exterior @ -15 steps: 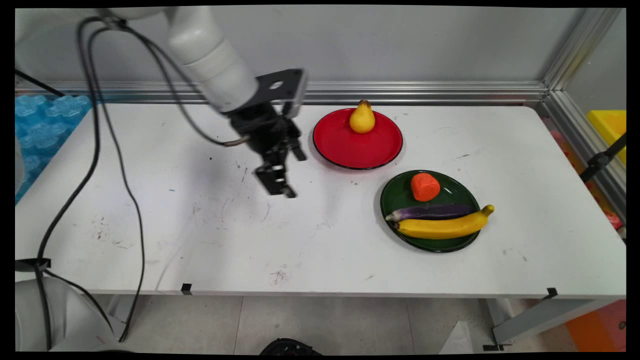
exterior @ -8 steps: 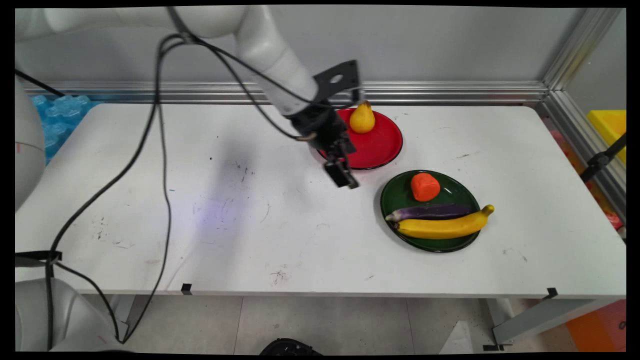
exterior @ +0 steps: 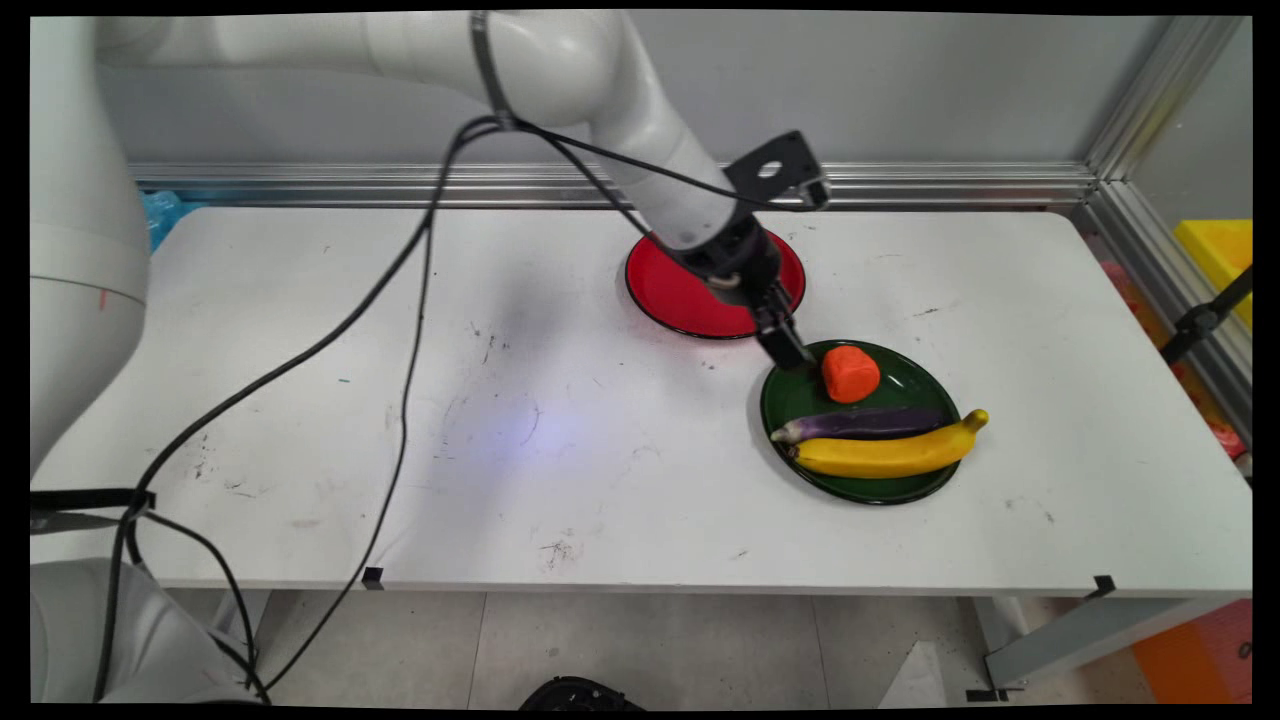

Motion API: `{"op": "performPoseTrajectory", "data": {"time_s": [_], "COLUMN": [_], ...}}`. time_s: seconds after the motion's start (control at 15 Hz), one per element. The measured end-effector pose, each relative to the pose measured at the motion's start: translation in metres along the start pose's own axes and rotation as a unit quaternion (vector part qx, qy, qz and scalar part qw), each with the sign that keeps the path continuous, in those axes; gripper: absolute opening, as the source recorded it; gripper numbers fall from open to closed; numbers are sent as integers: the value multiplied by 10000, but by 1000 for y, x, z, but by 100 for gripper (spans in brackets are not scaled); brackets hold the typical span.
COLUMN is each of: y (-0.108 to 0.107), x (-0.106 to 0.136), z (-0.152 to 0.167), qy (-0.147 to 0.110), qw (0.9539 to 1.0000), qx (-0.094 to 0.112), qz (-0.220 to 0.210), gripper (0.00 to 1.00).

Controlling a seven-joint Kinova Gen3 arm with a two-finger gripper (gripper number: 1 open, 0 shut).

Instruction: Pick up the mandarin from the green plate, then place the picked object on the table

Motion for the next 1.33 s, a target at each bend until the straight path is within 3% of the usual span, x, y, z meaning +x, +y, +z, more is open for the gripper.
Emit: {"op": "performPoseTrajectory", "data": {"time_s": [0.33,1.07,1.13,1.33], "y": [-4,-9,-9,-9], "x": [15,27,27,29], "z": [35,90,94,102], "qy": [70,-64,-73,-95], "qw": [9998,9992,9992,9993], "qx": [28,13,5,-20], "qz": [-197,-383,-385,-357], "gripper": [100,100,0,0]}}
